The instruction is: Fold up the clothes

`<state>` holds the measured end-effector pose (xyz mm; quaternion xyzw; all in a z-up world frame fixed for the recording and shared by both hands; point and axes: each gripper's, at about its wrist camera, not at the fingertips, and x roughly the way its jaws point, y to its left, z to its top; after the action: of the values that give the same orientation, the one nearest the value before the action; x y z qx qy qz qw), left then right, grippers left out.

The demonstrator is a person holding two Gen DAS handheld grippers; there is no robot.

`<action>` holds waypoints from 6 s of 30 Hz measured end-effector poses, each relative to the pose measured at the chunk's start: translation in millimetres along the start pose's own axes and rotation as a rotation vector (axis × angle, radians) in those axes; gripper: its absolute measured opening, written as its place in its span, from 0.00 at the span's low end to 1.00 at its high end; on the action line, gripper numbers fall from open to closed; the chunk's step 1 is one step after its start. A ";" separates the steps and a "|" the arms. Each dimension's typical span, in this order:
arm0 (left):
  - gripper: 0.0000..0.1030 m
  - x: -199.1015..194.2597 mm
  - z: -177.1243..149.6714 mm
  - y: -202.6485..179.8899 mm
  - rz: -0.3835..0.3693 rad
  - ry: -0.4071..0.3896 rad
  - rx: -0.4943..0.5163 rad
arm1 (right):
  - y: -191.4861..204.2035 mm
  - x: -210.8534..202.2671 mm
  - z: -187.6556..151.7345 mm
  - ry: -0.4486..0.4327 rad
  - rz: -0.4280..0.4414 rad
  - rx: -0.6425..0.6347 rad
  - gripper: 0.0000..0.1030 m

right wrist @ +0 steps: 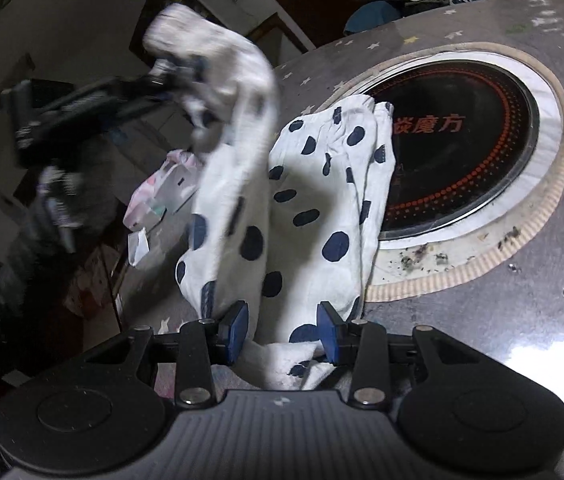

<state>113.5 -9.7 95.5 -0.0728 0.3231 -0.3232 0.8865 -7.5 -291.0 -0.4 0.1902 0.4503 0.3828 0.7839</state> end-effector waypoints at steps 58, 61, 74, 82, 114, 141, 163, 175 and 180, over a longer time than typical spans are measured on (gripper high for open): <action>0.08 22.9 -52.9 27.9 0.288 0.022 -0.049 | 23.5 69.0 141.2 -0.128 -0.307 -0.328 0.39; 0.09 21.1 -48.7 25.1 0.301 0.021 -0.046 | 23.1 76.1 144.8 -0.110 -0.323 -0.347 0.39; 0.09 16.9 -55.4 -15.5 0.143 0.024 -0.014 | 41.0 52.6 128.5 -0.087 -0.340 -0.380 0.39; 0.08 23.5 -71.1 0.5 0.223 0.061 -0.044 | 44.7 50.2 88.0 -0.050 -0.312 -0.362 0.38; 0.09 -33.6 -139.5 -49.3 0.258 0.075 0.016 | 61.9 12.7 -5.4 -0.009 -0.355 -0.379 0.38; 0.25 -65.1 -170.7 -56.9 0.289 0.083 -0.045 | 77.1 10.9 -30.5 -0.051 -0.340 -0.396 0.38; 0.12 -14.4 -180.8 -151.6 0.007 0.162 0.156 | 77.6 -13.9 3.2 -0.133 -0.366 -0.347 0.39; 0.42 -36.7 -180.5 -139.7 0.005 0.159 0.185 | 109.2 17.1 27.6 -0.100 -0.375 -0.512 0.46; 0.55 -66.7 -180.3 -106.2 0.129 0.119 0.130 | 128.9 47.9 36.1 -0.071 -0.418 -0.622 0.51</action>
<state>-93.0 -36.8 25.8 0.0252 0.3576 -0.2895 0.8875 -17.7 -170.6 74.5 -0.1399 0.3143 0.3262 0.8805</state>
